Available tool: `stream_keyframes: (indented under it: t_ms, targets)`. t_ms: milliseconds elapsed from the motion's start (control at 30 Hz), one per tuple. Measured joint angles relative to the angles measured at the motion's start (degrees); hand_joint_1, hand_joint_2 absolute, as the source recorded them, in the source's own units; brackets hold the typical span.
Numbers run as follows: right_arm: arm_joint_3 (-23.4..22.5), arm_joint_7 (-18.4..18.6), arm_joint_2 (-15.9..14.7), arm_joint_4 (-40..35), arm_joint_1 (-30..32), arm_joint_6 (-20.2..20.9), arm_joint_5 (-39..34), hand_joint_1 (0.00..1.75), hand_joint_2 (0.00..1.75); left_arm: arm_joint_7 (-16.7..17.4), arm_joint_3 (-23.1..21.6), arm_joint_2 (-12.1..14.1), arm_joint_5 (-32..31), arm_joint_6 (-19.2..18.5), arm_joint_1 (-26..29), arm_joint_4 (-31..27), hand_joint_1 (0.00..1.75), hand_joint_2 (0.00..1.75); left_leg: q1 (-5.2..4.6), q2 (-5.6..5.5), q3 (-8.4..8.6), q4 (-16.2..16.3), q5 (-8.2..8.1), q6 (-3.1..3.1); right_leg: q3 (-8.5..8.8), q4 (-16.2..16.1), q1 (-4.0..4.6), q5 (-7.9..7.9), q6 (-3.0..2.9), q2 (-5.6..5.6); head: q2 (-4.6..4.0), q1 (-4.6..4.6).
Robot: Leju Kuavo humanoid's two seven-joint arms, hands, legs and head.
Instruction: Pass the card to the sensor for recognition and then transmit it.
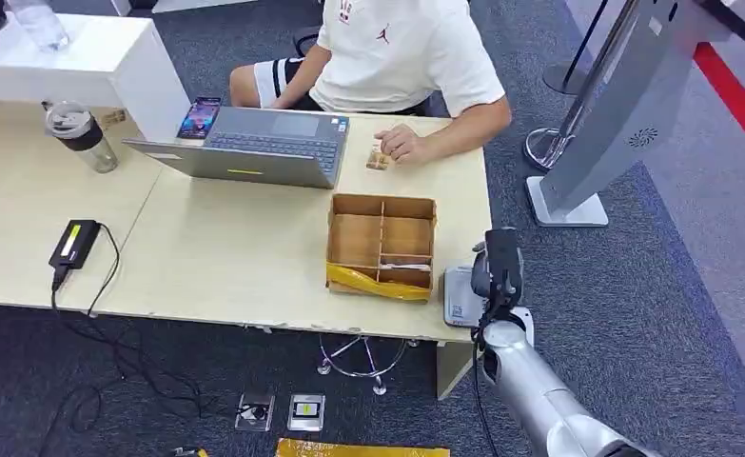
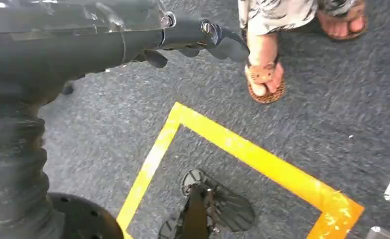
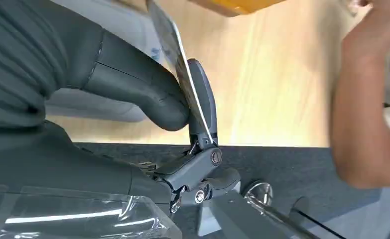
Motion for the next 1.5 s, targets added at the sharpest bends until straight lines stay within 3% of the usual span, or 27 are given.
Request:
stream_keyframes:
  t_ms: [533, 1267, 1333, 1500]
  targets:
    - [-0.04, -2.84, -2.3, 0.46, 3.32, -1.27, -3.23, 1.75, 1.75, -3.25, 2.25, 2.6, -0.61, 0.0, 1.44, 0.48, 0.0, 1.75, 0.0, 0.02, 0.01, 0.0, -0.02, -0.02, -0.01, -0.01, -0.01, 0.0, 0.0, 0.03, 0.0, -0.02]
    - [-0.17, -3.65, -3.04, -1.22, 2.4, 0.18, -9.19, 1.75, 1.75, -3.56, 3.82, 4.57, -3.17, 0.0, 2.13, 0.74, 0.0, 1.75, 0.0, 0.02, 0.02, 0.0, -0.01, -0.02, 0.05, 0.02, -0.01, 0.01, 0.0, 0.02, 0.0, 0.0]
    - [-0.55, -2.82, -3.04, -2.69, 1.99, 0.29, -11.15, 1.75, 1.75, -3.54, 3.82, 4.57, -4.02, 0.0, 2.09, 0.74, 0.0, 1.75, 0.0, 0.02, 0.02, 0.0, 0.0, -0.01, 0.04, 0.02, -0.01, 0.02, 0.0, 0.02, 0.0, -0.02]
    - [-0.96, 4.16, -3.23, -13.67, 0.77, -3.85, -11.95, 1.75, 1.75, -2.12, 4.39, 3.67, -7.43, 0.0, 1.34, 0.74, 0.0, 1.75, -0.01, 0.02, 0.01, 0.0, 0.02, 0.0, 0.04, 0.02, -0.02, 0.06, 0.01, 0.01, 0.0, -0.02]
